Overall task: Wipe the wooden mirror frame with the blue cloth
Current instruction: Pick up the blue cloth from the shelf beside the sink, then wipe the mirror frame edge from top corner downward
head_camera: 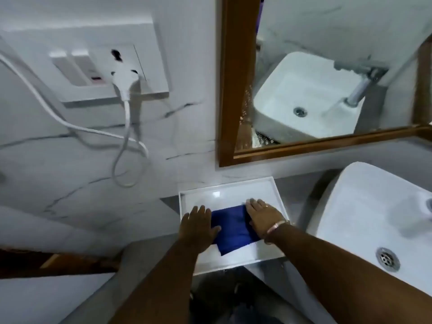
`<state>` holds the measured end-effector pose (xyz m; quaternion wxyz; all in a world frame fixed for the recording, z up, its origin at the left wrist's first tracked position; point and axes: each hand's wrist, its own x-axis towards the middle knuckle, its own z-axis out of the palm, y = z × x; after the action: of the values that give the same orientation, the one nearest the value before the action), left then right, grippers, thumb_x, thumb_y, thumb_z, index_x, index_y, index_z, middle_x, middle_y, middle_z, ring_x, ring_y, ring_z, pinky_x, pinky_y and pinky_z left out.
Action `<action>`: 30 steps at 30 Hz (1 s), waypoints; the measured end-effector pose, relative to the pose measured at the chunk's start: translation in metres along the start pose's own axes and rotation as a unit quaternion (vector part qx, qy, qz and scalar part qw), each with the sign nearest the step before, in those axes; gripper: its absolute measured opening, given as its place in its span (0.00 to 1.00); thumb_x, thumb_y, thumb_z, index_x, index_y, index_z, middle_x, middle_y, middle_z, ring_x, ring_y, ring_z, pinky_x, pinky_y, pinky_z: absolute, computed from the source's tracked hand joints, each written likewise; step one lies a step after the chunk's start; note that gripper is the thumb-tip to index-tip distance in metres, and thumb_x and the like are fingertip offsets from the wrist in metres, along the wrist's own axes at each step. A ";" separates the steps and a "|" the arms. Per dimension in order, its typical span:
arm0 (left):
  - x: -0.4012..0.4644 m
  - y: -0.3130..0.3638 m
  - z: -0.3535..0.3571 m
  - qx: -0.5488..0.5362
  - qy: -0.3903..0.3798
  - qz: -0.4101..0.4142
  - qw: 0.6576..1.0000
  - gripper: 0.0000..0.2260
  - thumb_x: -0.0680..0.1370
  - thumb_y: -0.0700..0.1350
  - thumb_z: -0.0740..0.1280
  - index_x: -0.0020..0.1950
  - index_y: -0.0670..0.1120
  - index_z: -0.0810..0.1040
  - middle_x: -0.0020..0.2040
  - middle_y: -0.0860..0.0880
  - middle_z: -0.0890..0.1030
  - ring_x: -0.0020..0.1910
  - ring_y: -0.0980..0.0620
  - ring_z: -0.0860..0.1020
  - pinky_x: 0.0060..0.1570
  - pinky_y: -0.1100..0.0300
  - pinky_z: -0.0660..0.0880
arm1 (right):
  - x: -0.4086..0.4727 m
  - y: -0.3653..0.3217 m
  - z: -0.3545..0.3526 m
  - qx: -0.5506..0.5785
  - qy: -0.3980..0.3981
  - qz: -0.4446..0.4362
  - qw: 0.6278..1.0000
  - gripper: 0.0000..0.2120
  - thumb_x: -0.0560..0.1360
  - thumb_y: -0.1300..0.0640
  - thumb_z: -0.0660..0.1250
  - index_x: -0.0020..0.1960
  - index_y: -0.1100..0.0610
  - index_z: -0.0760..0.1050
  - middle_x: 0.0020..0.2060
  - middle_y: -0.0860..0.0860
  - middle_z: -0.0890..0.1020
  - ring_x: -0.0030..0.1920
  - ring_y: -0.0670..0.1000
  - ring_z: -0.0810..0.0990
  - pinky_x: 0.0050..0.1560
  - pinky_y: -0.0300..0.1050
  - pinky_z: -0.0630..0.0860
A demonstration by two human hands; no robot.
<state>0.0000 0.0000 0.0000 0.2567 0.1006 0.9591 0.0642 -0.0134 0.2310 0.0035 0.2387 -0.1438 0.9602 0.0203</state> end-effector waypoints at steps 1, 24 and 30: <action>0.009 0.001 0.005 -0.008 0.008 0.002 1.000 0.32 0.83 0.61 0.54 0.82 0.45 0.55 0.82 0.44 0.55 0.81 0.43 0.53 0.79 0.46 0.53 | 0.011 -0.003 0.001 0.000 -0.007 0.010 1.000 0.30 0.81 0.53 0.55 0.78 0.58 0.45 0.78 0.58 0.51 0.77 0.59 0.52 0.76 0.50 0.51; -0.082 0.030 -0.287 -0.019 0.350 0.392 0.851 0.09 0.80 0.47 0.68 0.58 0.47 0.83 0.54 0.46 0.84 0.52 0.45 0.81 0.51 0.49 0.77 | -0.122 -0.004 -0.271 0.159 0.233 -0.043 0.958 0.10 0.72 0.53 0.73 0.44 0.60 0.79 0.39 0.56 0.83 0.40 0.54 0.77 0.41 0.46 0.67; -0.146 0.076 -0.425 -0.111 0.594 0.419 0.678 0.09 0.74 0.45 0.76 0.53 0.45 0.86 0.47 0.48 0.85 0.45 0.51 0.81 0.49 0.62 0.75 | -0.212 0.007 -0.434 0.086 0.383 -0.073 0.917 0.10 0.73 0.53 0.72 0.38 0.50 0.71 0.29 0.42 0.71 0.34 0.50 0.70 0.34 0.38 0.60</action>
<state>-0.0784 0.0108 0.4488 -0.4113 0.4037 0.7531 0.3172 -0.0325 0.2476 0.4863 -0.1355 -0.1892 0.9630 -0.1361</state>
